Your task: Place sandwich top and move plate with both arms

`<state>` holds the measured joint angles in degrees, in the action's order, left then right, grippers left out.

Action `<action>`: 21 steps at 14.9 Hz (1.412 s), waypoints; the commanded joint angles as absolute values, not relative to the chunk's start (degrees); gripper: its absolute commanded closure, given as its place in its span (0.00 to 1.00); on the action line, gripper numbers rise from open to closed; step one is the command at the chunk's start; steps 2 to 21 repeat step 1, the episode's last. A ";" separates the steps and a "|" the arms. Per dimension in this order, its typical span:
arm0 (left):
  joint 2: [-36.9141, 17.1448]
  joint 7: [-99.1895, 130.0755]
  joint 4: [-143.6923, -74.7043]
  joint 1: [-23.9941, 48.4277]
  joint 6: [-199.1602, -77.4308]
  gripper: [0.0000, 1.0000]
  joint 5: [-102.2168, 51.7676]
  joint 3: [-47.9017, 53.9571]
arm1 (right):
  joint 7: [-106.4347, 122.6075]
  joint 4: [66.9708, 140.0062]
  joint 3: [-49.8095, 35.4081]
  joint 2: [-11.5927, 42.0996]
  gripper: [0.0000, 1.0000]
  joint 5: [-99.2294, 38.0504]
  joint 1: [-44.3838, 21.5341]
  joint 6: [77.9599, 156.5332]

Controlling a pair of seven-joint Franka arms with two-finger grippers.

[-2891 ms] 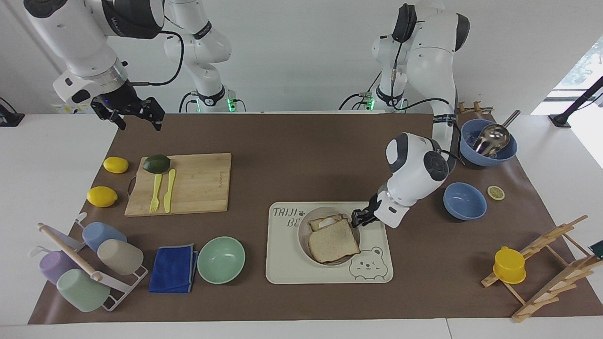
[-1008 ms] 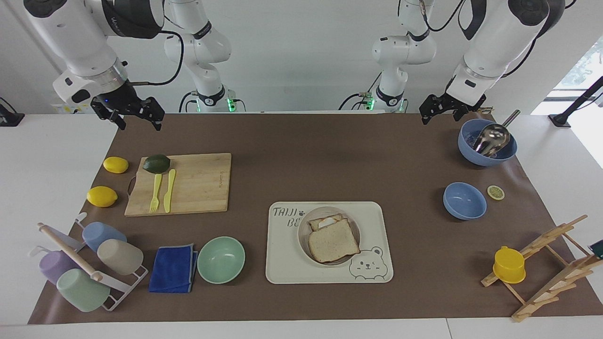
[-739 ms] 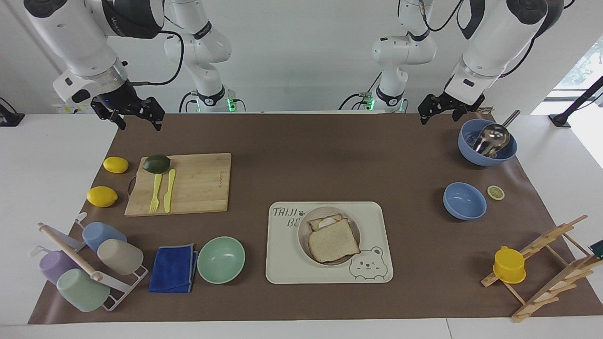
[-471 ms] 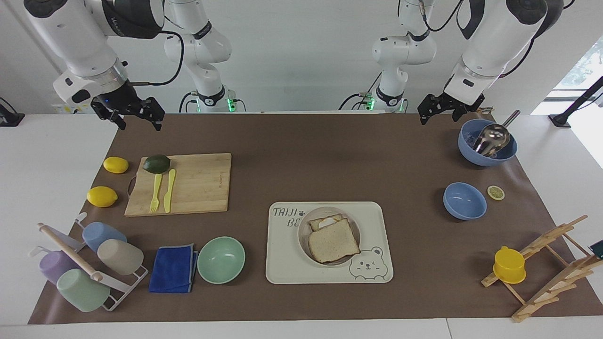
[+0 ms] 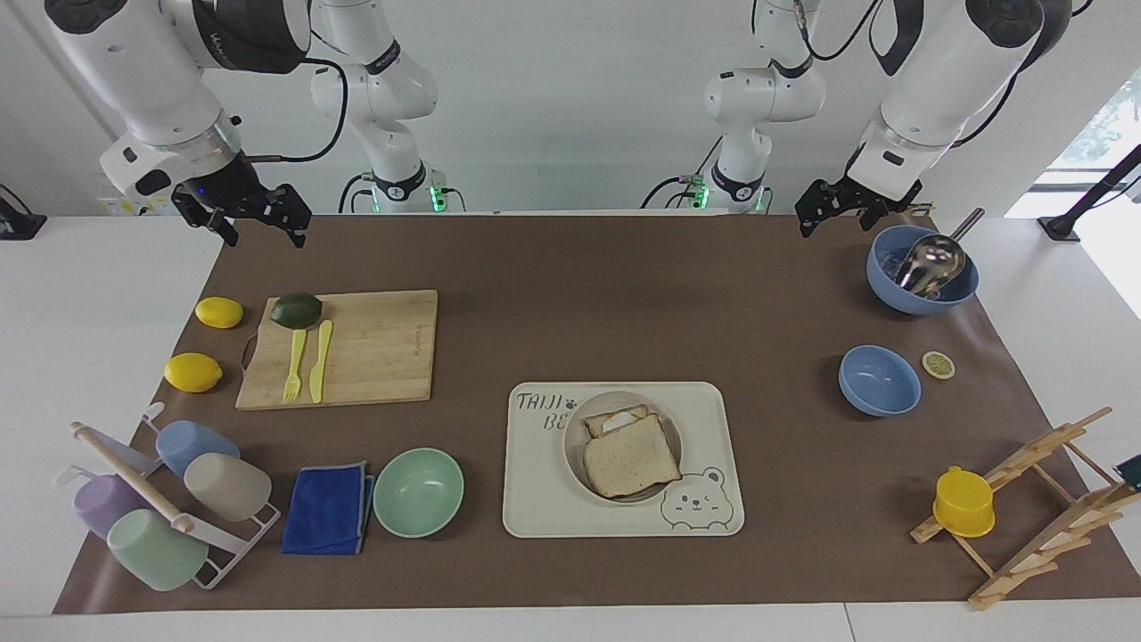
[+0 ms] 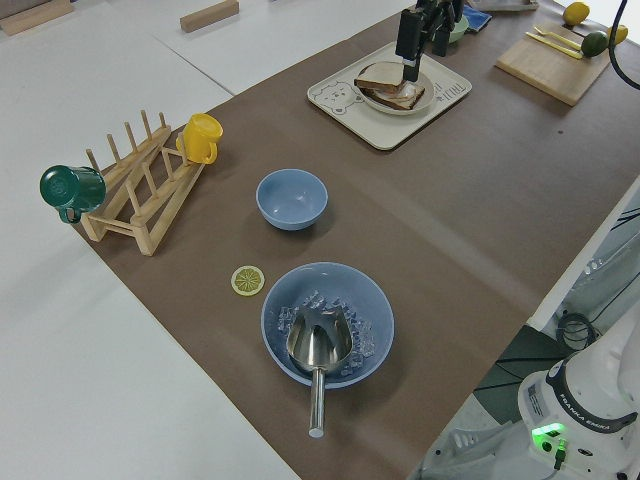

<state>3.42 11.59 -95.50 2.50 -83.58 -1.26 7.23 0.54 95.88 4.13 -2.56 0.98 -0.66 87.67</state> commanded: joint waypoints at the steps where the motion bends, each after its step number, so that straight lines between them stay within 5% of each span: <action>1: 3.60 10.72 -94.66 2.11 -83.41 0.00 -1.76 6.94 | 1.85 96.15 3.96 -3.16 0.00 0.62 -0.18 86.92; 21: 3.60 10.72 -94.66 2.11 -83.41 0.00 -1.76 6.94 | 1.85 96.15 3.96 -3.16 0.00 0.62 -0.18 86.92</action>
